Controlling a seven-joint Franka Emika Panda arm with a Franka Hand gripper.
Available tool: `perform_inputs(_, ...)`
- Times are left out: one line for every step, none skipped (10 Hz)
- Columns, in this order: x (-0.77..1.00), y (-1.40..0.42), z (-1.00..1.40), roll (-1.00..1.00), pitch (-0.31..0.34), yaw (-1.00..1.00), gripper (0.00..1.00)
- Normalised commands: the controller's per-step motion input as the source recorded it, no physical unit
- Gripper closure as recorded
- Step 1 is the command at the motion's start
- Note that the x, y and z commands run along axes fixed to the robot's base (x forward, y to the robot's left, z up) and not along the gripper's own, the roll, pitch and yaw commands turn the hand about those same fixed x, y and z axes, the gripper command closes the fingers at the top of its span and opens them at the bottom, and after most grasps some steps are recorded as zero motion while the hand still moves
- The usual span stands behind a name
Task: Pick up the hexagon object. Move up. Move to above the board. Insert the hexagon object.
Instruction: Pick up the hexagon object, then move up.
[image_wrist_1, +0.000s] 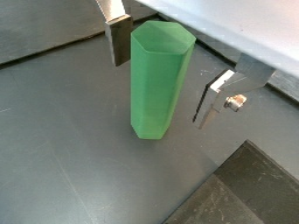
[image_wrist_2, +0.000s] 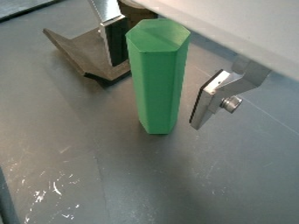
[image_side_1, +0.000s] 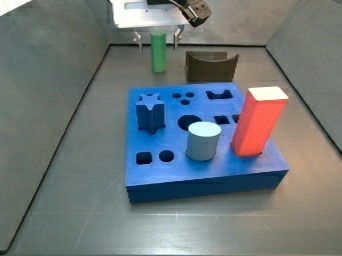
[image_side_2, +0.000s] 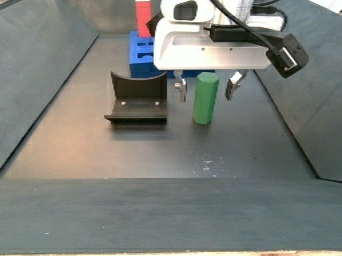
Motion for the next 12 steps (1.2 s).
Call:
perform_inputs(0.0, 0.0, 0.0, 0.0, 0.0, 0.0, 1.0)
perform_inputs(0.0, 0.0, 0.0, 0.0, 0.0, 0.0, 1.0)
perform_inputs(0.0, 0.0, 0.0, 0.0, 0.0, 0.0, 1.0)
perform_inputs(0.0, 0.0, 0.0, 0.0, 0.0, 0.0, 1.0)
perform_inputs(0.0, 0.0, 0.0, 0.0, 0.0, 0.0, 1.0)
perform_inputs(0.0, 0.0, 0.0, 0.0, 0.0, 0.0, 1.0)
perform_inputs(0.0, 0.0, 0.0, 0.0, 0.0, 0.0, 1.0)
perform_inputs(0.0, 0.0, 0.0, 0.0, 0.0, 0.0, 1.0)
perform_inputs(0.0, 0.0, 0.0, 0.0, 0.0, 0.0, 1.0)
perform_inputs(0.0, 0.0, 0.0, 0.0, 0.0, 0.0, 1.0)
perform_inputs(0.0, 0.0, 0.0, 0.0, 0.0, 0.0, 1.0)
perform_inputs(0.0, 0.0, 0.83, 0.0, 0.0, 0.0, 1.0)
